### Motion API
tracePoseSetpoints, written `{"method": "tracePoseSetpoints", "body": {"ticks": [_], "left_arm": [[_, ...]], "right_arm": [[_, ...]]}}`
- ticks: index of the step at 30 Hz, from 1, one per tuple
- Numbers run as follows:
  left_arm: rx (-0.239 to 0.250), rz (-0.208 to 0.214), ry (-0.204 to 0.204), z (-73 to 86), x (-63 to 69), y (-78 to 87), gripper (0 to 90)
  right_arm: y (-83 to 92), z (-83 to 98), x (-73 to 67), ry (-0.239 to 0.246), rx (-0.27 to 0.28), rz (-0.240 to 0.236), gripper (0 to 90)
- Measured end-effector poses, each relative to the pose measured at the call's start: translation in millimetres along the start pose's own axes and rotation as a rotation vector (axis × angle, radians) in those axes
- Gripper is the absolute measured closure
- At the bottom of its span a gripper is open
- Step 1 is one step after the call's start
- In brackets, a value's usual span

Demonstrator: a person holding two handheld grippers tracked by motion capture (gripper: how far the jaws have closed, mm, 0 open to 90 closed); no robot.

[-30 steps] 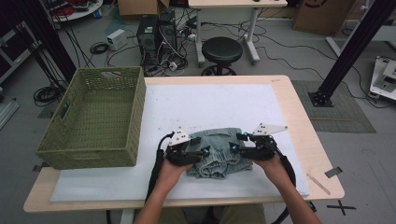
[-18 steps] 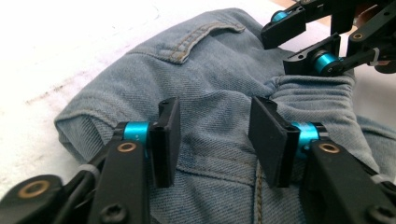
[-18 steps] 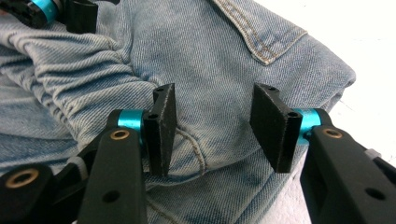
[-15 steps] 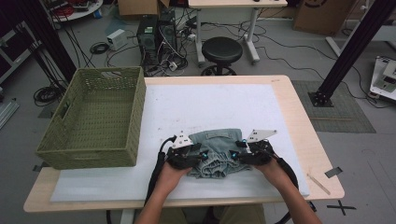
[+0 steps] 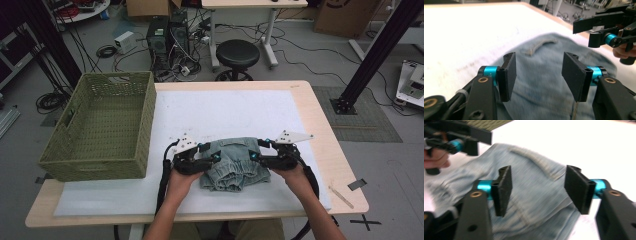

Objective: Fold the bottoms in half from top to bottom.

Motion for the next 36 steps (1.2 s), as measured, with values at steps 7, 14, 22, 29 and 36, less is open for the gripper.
{"method": "tracePoseSetpoints", "body": {"ticks": [7,14,22,29,36], "left_arm": [[-0.079,-0.042,0.005,-1.9,-7.8,-20.4,42.2],[-0.122,-0.104,-0.042,1.2,-7.4,-27.4,46.0],[-0.085,-0.077,0.009,0.5,-7.8,-19.3,44.1],[0.001,-0.038,0.02,2.4,-9.0,-2.2,37.4],[-0.054,-0.021,0.01,10.7,-3.2,-6.0,29.2]], "right_arm": [[-26.1,-15.7,14.3,-0.009,-0.106,0.043,36.7],[-45.1,-11.7,15.0,0.029,-0.199,0.098,38.3],[-35.3,-10.4,12.4,0.013,-0.151,0.062,38.3],[-10.7,0.0,8.0,-0.016,-0.039,-0.017,37.6],[-13.2,12.0,-2.2,0.035,-0.08,-0.035,37.5]]}}
Point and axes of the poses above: each handheld gripper's, and its own axes: y roughly backward along the jaws, z roughly out of its underside, x roughly to its right, the point moved 4 cm from there along -y, roughly forward along the jaws, and after that the axes turned 15 degrees about -x, right-handed, at the moved point
